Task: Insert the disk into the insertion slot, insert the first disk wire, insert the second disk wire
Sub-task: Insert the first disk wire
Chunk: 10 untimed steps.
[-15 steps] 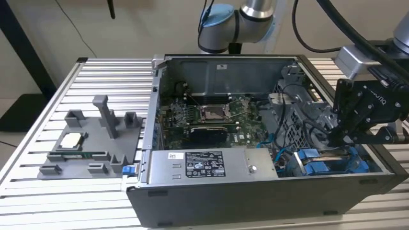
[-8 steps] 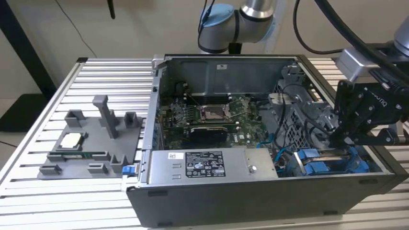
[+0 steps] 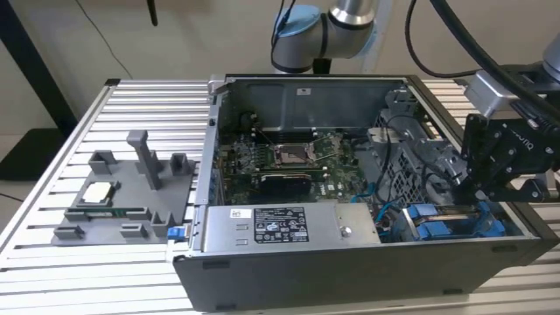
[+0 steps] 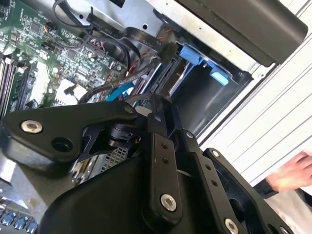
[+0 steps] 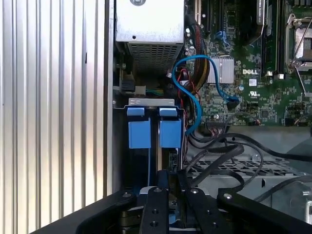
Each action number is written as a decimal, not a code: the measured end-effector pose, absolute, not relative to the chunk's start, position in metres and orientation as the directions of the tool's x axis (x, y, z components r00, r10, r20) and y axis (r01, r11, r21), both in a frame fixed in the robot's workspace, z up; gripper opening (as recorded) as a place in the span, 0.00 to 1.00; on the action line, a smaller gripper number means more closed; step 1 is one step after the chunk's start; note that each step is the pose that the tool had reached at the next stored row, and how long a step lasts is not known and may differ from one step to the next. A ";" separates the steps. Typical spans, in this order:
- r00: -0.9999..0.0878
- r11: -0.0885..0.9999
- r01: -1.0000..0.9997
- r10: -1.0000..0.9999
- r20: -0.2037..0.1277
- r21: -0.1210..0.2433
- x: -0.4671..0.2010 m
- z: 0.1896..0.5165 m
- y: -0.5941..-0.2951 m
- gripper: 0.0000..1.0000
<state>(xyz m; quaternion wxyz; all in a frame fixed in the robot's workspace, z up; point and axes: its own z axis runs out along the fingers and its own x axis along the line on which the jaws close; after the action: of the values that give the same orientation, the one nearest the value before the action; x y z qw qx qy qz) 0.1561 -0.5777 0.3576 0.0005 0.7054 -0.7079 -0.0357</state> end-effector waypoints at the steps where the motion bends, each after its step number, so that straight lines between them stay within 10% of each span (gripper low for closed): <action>1: -0.005 0.002 -0.999 -0.999 -0.050 0.051 0.157 0.357 -0.578 0.19; 10: -0.005 0.002 -0.999 -0.999 -0.052 0.051 0.163 0.354 -0.576 0.19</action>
<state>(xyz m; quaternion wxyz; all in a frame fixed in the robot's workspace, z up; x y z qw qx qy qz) 0.1631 -0.5764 0.3536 -0.0003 0.7053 -0.7080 -0.0364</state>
